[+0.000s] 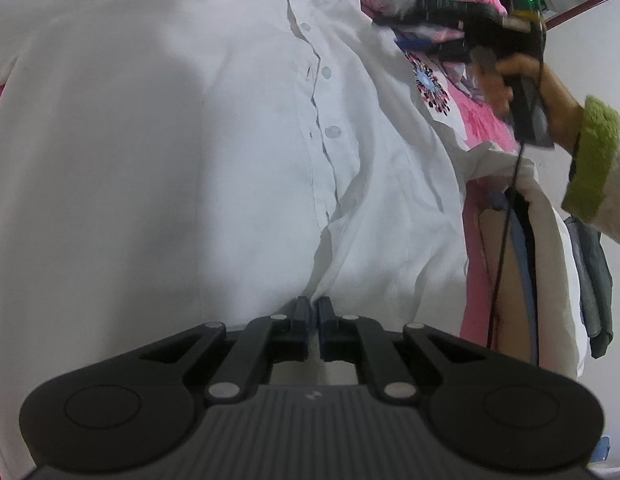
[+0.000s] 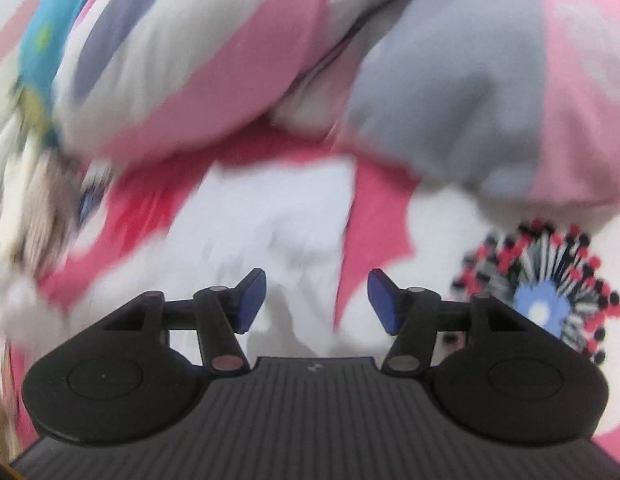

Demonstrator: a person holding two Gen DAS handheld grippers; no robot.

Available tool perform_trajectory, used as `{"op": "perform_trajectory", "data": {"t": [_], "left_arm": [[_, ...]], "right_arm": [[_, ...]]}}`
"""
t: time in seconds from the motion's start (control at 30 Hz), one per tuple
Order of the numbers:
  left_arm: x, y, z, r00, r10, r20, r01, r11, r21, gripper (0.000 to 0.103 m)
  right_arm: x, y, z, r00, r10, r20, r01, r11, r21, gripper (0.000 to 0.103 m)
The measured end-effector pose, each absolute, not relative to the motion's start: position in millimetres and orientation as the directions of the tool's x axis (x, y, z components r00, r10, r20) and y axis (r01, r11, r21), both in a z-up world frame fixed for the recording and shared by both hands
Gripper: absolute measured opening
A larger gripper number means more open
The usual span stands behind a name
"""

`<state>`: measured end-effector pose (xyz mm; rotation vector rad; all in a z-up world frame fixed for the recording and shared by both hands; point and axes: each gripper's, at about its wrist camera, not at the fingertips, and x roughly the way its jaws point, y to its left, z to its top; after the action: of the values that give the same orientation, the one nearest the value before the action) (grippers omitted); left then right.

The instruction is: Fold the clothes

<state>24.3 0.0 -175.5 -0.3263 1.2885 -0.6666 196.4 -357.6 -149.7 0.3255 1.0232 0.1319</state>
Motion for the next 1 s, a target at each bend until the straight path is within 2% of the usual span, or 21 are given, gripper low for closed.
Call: {"op": "perform_trajectory", "data": {"t": [0.03,0.07,0.1,0.23,0.4,0.43,0.53,0.67,0.8,0.87,0.9,0.97,1.0], "left_arm": [[25.0,-0.5,-174.3,0.132,-0.622,-0.771,0.273,0.771,-0.575,0.004],[25.7,-0.9,-173.0,0.136,-0.624,-0.77,0.274,0.77,-0.576,0.004],[26.5,-1.3,-171.7,0.14,-0.626,-0.768,0.275,0.769,-0.577,0.004],[30.8,-5.4,-170.6,0.142,-0.634,-0.76,0.278,0.762,-0.584,0.005],[30.2,-11.9,-175.9,0.12,-0.631,-0.766,0.291,0.76,-0.58,0.005],[29.8,-12.1,-175.7,0.12,-0.631,-0.766,0.293,0.76,-0.58,0.005],[29.3,-10.1,-175.4,0.124,-0.631,-0.766,0.29,0.761,-0.58,0.005],[29.2,-9.4,-176.0,0.128,-0.627,-0.768,0.287,0.765,-0.576,0.005],[29.6,-10.0,-176.5,0.13,-0.624,-0.771,0.285,0.768,-0.574,0.005],[29.8,-10.3,-176.7,0.131,-0.622,-0.772,0.284,0.769,-0.572,0.005],[29.9,-10.4,-176.8,0.131,-0.622,-0.772,0.284,0.77,-0.571,0.005],[29.1,-10.6,-177.0,0.133,-0.621,-0.773,0.283,0.771,-0.57,0.005],[28.1,-10.6,-177.1,0.134,-0.621,-0.773,0.283,0.771,-0.57,0.005]], "right_arm": [[193.4,-352.9,-154.0,0.483,0.258,-0.837,0.013,0.953,0.302,0.043],[189.0,-347.3,-158.4,0.448,0.246,-0.86,-0.02,0.964,0.265,0.015],[183.3,-342.7,-158.0,0.443,0.225,-0.868,-0.038,0.972,0.233,0.0],[162.4,-349.4,-146.9,0.502,0.126,-0.855,0.032,0.986,0.164,0.0],[162.1,-369.0,-166.9,0.469,0.02,-0.883,0.135,0.986,0.094,0.003],[162.7,-371.0,-168.4,0.46,-0.002,-0.888,0.152,0.986,0.076,0.007],[159.8,-372.7,-156.8,0.502,-0.037,-0.864,0.165,0.985,0.054,0.028],[151.5,-365.3,-125.7,0.619,-0.046,-0.784,0.115,0.993,0.033,0.041],[171.8,-343.5,-120.8,0.661,0.03,-0.75,0.006,0.999,0.045,0.04],[189.8,-330.9,-129.4,0.658,0.041,-0.752,-0.036,0.999,0.023,0.036],[199.1,-324.9,-134.2,0.656,0.043,-0.754,-0.054,0.998,0.01,0.033],[220.1,-318.0,-146.0,0.653,0.047,-0.756,-0.062,0.998,0.009,0.018],[228.9,-318.4,-152.0,0.65,0.051,-0.758,-0.05,0.998,0.025,0.016]]}}
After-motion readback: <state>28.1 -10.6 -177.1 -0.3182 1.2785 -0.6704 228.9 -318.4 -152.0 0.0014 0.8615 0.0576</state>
